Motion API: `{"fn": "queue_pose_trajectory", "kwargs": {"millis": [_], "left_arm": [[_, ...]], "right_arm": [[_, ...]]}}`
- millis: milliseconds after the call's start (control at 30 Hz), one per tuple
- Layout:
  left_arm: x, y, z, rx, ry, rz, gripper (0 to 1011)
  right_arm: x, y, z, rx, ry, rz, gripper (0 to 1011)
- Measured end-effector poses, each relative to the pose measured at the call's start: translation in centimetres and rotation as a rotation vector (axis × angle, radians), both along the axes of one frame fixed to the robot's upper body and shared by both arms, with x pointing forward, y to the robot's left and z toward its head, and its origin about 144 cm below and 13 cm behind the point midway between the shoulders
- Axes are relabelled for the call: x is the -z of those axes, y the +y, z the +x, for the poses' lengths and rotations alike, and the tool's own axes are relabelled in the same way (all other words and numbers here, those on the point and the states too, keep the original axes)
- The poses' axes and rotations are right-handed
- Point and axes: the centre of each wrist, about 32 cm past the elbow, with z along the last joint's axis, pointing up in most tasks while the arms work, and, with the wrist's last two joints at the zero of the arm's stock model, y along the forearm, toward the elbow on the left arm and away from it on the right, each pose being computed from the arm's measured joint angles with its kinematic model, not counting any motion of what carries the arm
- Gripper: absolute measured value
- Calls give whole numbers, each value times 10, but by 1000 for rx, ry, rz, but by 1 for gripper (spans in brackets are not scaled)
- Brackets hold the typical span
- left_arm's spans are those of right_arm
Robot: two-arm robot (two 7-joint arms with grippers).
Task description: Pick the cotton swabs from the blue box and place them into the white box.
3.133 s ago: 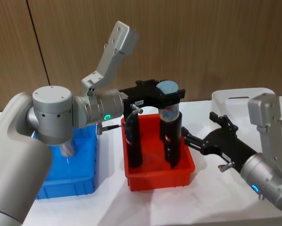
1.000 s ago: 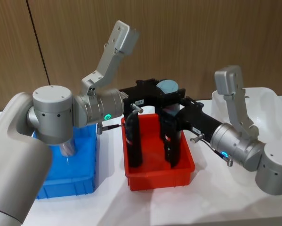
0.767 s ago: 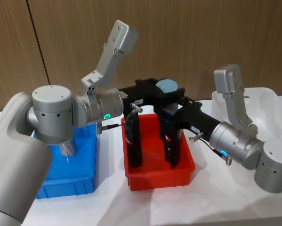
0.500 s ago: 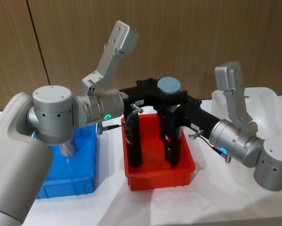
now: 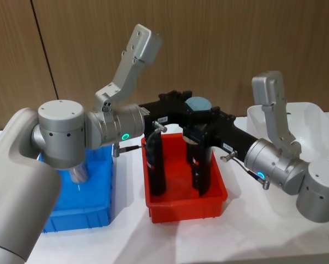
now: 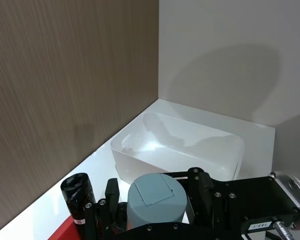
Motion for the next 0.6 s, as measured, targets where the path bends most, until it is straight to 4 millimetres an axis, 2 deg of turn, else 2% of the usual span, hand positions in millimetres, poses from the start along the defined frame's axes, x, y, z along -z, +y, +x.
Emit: {"fn": "queue_pose_trajectory", "kwargs": {"millis": [400,600], "left_arm": [[0,0,0,0,0,0,1004],[0,0,0,0,0,0,1004]], "right_arm": [[6,-5,0,32,14,0,667],[13,-14,0,84,29,-4,667]]}}
